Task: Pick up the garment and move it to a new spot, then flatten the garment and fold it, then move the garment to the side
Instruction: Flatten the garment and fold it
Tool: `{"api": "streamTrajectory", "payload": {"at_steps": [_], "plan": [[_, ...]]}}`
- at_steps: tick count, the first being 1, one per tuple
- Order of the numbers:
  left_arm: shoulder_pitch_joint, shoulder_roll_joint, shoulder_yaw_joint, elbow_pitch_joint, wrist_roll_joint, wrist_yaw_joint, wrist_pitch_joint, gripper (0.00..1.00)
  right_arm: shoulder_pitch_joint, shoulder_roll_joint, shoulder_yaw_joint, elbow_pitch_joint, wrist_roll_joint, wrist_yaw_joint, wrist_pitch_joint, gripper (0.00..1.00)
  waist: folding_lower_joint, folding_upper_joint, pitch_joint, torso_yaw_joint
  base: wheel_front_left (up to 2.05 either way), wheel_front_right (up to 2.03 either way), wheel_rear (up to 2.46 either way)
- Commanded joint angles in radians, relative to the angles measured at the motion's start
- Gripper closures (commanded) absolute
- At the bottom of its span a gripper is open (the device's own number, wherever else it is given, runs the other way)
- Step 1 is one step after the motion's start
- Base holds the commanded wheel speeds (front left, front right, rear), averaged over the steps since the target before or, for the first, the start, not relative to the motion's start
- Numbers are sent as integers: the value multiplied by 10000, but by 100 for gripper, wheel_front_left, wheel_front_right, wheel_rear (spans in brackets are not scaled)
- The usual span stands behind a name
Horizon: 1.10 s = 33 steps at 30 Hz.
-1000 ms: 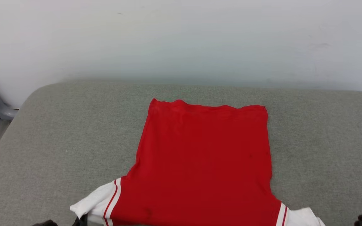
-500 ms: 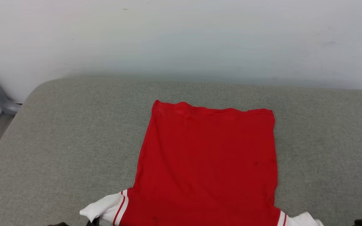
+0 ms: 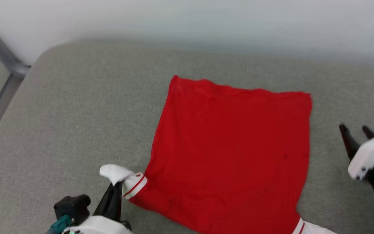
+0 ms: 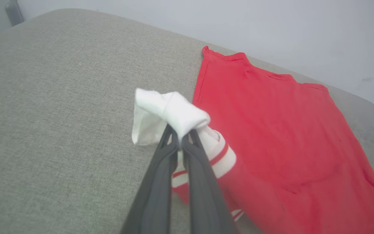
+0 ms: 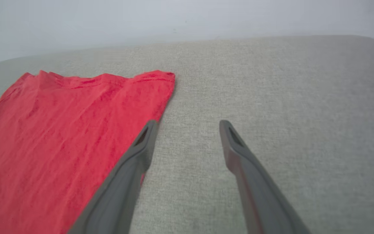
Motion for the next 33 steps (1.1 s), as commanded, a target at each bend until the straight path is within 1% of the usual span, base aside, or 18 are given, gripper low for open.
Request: {"api": "streamTrajectory", "payload": {"at_steps": [1, 5, 8, 13, 16, 18, 21, 23, 24, 25, 27, 29, 33], "plan": [[-371, -124, -89, -57, 84, -97, -133, 100, -910, -220, 183, 545, 176, -4, 295, 0, -2, -1, 843, 450, 0, 0, 0], [-934, -374, -308, 6, 169, -301, -344, 100, -2683, -589, 400, 1977, 462, -4, 1290, 0, -2, -1, 1521, 856, 0, 0, 0], [-1317, -487, -397, 101, 216, -480, -509, 100, -3746, -827, 667, 2833, 356, -4, 1926, 0, -2, -1, 1951, 1101, 0, 0, 0], [-1860, -655, -504, 285, 262, -703, -740, 100, -5249, -1189, 1231, 3823, 127, -4, 2963, 0, -2, -1, 2588, 1425, 0, 0, 0], [-2081, -806, -600, 445, 238, -831, -873, 100, -5757, -1265, 1547, 4313, 70, -4, 3425, 0, -2, -1, 2869, 1545, 0, 0, 0], [-2196, -873, -646, 576, 208, -898, -943, 100, -5870, -1271, 1768, 4796, 62, -4, 3940, 0, -2, -1, 2978, 1599, 0, 0, 0], [-2311, -979, -672, 799, 176, -984, -1050, 100, -5598, -1103, 2023, 5761, 137, -4, 5235, 0, -2, -1, 3039, 1635, 0, 0, 0], [-2358, -1019, -669, 914, 147, -1016, -1091, 100, -5421, -1021, 2015, 6267, 231, -4, 5929, 0, -2, -1, 3044, 1647, 0, 0, 0], [-2374, -1029, -657, 975, 126, -1042, -1125, 100, -5363, -988, 2045, 6435, 233, -4, 6178, 69, -2, -1, 3030, 1645, 0, 0, 0], [-2378, -1037, -643, 1030, 111, -1053, -1136, 100, -5389, -975, 2000, 6505, 274, -4, 6247, 100, -2, -1, 3016, 1642, 0, 0, 0], [-2382, -1049, -635, 1132, 78, -1050, -1167, 100, -5532, -1042, 1961, 6497, 283, -4, 6252, 100, -2, -1, 2969, 1627, 0, 0, 0], [-2364, -1033, -607, 1223, 70, -1058, -1193, 100, -5754, -1161, 1875, 6340, 289, -4, 6037, 100, -2, -1, 2849, 1585, 0, 0, 0], [-2169, -913, -513, 1427, -40, -1012, -1148, 100, -6184, -1613, 1843, 5734, 277, -10, 5573, 100, -2, -1, 2450, 1427, 0, 0, 0]]}}
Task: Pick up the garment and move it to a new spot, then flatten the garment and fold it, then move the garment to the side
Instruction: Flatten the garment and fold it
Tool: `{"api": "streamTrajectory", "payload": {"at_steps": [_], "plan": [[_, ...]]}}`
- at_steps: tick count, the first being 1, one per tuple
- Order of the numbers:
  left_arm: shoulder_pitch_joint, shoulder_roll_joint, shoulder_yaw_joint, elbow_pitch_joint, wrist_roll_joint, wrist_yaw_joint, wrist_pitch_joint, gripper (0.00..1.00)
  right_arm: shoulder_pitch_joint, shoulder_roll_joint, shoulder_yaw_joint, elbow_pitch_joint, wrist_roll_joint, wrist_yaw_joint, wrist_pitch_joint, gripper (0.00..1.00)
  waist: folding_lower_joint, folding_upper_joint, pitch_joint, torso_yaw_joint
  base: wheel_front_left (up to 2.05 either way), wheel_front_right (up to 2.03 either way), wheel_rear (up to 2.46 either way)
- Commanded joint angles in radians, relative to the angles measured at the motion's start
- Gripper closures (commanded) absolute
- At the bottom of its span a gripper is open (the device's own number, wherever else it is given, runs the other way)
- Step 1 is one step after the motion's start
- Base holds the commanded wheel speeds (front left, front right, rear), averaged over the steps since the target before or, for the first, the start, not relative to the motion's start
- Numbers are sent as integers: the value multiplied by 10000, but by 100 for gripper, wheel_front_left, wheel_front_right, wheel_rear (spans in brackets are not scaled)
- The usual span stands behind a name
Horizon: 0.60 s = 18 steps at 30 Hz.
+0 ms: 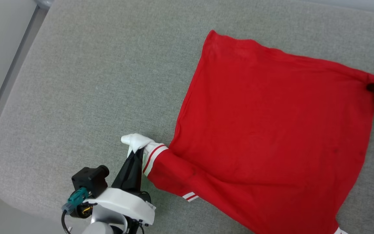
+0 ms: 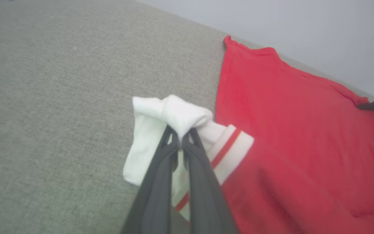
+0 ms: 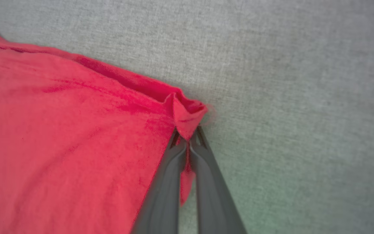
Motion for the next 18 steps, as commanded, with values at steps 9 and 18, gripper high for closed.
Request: {"api": "streamTrajectory", "payload": {"at_steps": [9, 18], "plan": [[719, 491, 412, 355, -406, 354, 515, 100, 1463, -968, 273, -1754, 477, -12, -439, 100, -1, 0, -1565, -827, 0, 0, 0], [1666, 958, 666, 301, -761, 715, 1107, 100, 6027, -1093, -1147, -4866, 1108, -14, -247, 100, -1, 0, -3006, -1991, 0, 0, 0]]}}
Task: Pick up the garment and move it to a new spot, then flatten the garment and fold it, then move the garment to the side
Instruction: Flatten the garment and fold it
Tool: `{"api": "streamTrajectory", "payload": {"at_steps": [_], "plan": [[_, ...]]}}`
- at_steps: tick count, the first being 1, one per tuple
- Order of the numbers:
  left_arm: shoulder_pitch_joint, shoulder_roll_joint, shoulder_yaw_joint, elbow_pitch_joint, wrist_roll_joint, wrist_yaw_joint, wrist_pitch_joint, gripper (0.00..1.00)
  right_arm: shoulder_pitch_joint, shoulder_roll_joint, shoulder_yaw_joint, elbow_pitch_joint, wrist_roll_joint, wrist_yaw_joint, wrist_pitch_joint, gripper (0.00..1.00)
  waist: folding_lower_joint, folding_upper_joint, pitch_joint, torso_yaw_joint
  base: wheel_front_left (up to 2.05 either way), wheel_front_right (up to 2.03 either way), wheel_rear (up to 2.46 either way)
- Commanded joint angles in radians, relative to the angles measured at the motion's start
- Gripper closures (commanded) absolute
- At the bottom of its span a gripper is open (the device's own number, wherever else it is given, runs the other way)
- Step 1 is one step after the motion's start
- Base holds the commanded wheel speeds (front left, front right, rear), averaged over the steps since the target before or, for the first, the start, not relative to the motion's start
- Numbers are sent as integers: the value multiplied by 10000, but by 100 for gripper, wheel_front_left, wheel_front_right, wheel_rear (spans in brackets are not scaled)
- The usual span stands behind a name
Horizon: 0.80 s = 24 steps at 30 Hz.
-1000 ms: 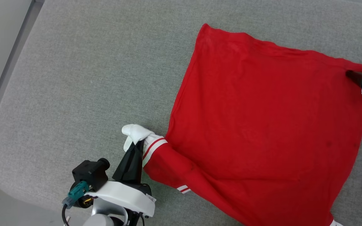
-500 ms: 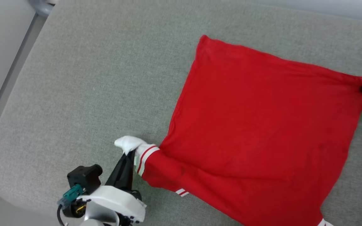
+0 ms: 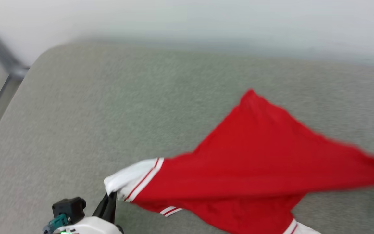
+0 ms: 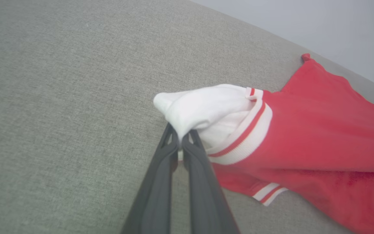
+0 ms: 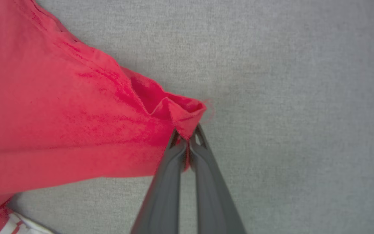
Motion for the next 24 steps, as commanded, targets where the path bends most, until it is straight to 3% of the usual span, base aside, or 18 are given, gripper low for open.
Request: {"api": "streamTrajectory", "payload": {"at_steps": [1, 5, 10, 14, 16, 17, 18, 24], "plan": [[203, 71, 78, -37, -71, 96, 61, 100, 936, 252, -308, -474, 57, -16, 54, 100, 0, -1, -695, -681, 0, 0, 0], [709, 210, 150, -103, -225, 248, 266, 100, 3348, 1123, -1397, -1927, -97, -16, 280, 100, 0, -1, -1108, -1087, 0, 0, 0], [1135, 327, 159, -189, -365, 361, 482, 100, 5762, 2661, -2378, -3471, -392, -15, 646, 100, 0, -1, -1419, -1408, 0, 0, 0], [1258, 390, 129, -251, -397, 425, 596, 100, 6968, 3973, -2859, -4193, -525, -15, 796, 100, 0, -1, -1517, -1496, 0, 0, 0], [1277, 409, 123, -291, -398, 438, 643, 100, 7336, 4277, -2938, -4330, -659, -13, 703, 100, 0, -1, -1531, -1530, 0, 0, 0], [1275, 413, 108, -303, -398, 441, 651, 100, 7463, 4436, -2950, -4319, -581, -15, 647, 80, 0, -1, -1538, -1537, 0, 0, 0], [1269, 422, 100, -323, -394, 458, 668, 100, 7477, 4556, -3003, -4348, -441, -13, 444, 0, 0, -1, -1545, -1547, 0, 0, 0], [1290, 466, 58, -477, -356, 531, 729, 100, 7098, 4729, -2989, -4251, -363, -13, -1408, 0, 0, -1, -1653, -1575, 0, 0, 0]]}}
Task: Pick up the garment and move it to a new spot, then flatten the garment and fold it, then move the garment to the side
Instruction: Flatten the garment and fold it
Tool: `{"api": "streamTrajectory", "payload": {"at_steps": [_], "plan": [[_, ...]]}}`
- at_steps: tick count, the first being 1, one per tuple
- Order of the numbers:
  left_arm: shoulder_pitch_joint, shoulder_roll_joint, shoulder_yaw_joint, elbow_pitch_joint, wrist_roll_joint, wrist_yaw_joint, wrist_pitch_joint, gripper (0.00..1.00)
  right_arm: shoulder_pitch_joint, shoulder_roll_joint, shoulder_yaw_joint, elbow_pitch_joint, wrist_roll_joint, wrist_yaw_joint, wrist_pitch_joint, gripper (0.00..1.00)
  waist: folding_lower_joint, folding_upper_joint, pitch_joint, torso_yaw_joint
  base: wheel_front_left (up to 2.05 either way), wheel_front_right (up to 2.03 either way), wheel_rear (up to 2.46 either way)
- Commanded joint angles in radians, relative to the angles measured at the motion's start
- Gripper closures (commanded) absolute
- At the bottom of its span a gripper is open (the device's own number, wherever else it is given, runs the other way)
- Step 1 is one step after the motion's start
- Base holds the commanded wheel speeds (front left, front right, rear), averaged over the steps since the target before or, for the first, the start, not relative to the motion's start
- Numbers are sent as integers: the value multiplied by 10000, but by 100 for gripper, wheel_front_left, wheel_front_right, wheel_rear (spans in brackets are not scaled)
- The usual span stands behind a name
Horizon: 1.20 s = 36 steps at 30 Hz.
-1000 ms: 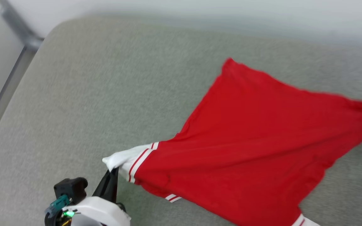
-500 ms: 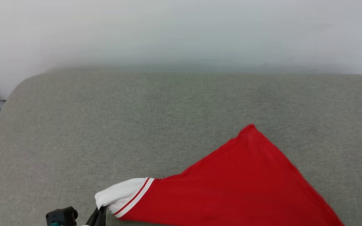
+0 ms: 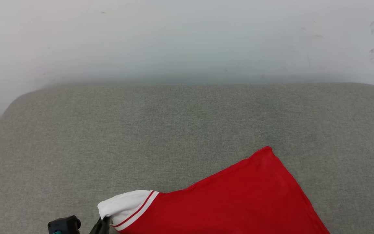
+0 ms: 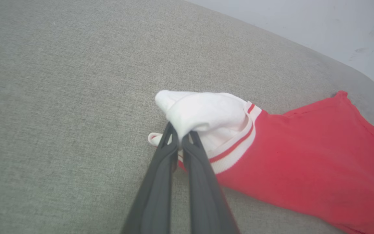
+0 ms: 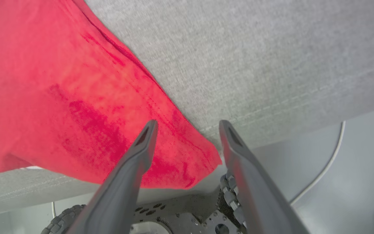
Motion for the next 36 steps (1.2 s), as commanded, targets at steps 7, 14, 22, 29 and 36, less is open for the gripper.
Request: {"api": "streamTrajectory", "payload": {"at_steps": [7, 14, 22, 29, 36], "plan": [[-52, 104, -25, -239, 83, 92, 74, 100, -1292, -544, 636, 274, -352, -7, -3569, 0, 1, -1, -46, 43, 0, 0, 0], [-471, 2, -270, -343, 197, -44, 112, 100, -2604, -1277, 1611, 1323, -505, -6, -5140, 0, 1, -1, 101, 389, 0, 0, 0], [-1350, -201, -570, -442, 438, -282, -20, 100, -5245, -2561, 3434, 2755, -126, -6, -3377, 0, 1, -1, 974, 851, 0, 0, 0], [-2089, -386, -835, -747, 756, -414, -174, 100, -7577, -3845, 5547, 3318, 900, -6, -89, 0, 1, -1, 2103, 1329, 0, 0, 0], [-2600, -575, -995, -833, 901, -552, -382, 100, -8966, -4333, 6975, 3897, 1466, -6, 955, 0, 1, -1, 2981, 1773, 0, 0, 0]]}}
